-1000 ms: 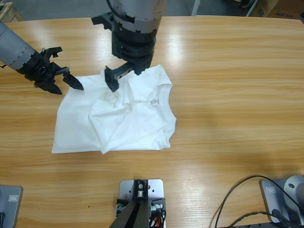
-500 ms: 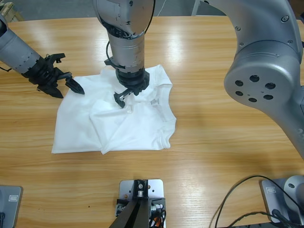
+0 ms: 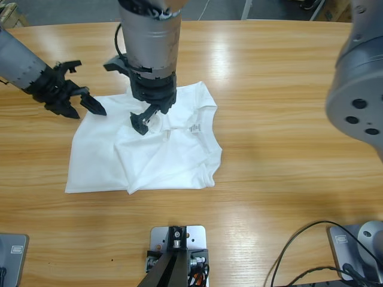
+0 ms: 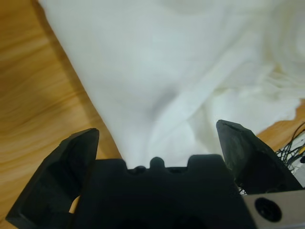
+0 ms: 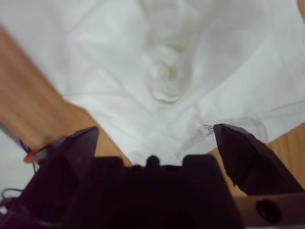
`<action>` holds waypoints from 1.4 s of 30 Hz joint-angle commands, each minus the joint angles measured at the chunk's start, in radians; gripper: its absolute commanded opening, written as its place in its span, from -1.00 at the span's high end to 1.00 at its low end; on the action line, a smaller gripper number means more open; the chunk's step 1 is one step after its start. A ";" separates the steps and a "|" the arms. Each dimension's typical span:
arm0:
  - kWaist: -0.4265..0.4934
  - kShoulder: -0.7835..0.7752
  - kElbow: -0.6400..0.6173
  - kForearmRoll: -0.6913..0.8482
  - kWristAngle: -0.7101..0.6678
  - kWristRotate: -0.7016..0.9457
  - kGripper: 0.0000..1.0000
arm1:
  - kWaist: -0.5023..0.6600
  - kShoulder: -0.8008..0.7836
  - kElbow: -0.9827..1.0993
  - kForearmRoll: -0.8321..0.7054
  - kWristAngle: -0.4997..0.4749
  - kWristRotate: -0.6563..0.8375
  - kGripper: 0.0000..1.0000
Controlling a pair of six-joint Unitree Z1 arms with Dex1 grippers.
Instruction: Fold clothes
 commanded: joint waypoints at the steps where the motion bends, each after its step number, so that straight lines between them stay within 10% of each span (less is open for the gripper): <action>1: -0.069 -0.085 0.021 -0.004 0.004 0.000 -0.93 | -0.016 -0.001 -0.415 0.174 -0.025 0.114 -0.98; 15: -0.140 -0.077 0.070 -0.001 0.031 -0.068 -0.92 | -0.089 0.034 -0.470 0.021 0.005 0.210 -0.99; 27: -0.295 0.082 -0.016 0.019 0.038 -0.062 -0.92 | -0.084 -0.006 -0.463 0.217 0.000 0.138 -0.98; 32: -0.248 0.142 -0.032 0.066 0.114 -0.076 -0.92 | -0.028 -0.040 -0.453 0.219 0.124 0.093 -0.99; 42: -0.150 0.046 -0.052 0.062 -0.001 -0.073 -0.91 | -0.019 -0.217 -0.172 0.219 -0.024 0.095 -0.95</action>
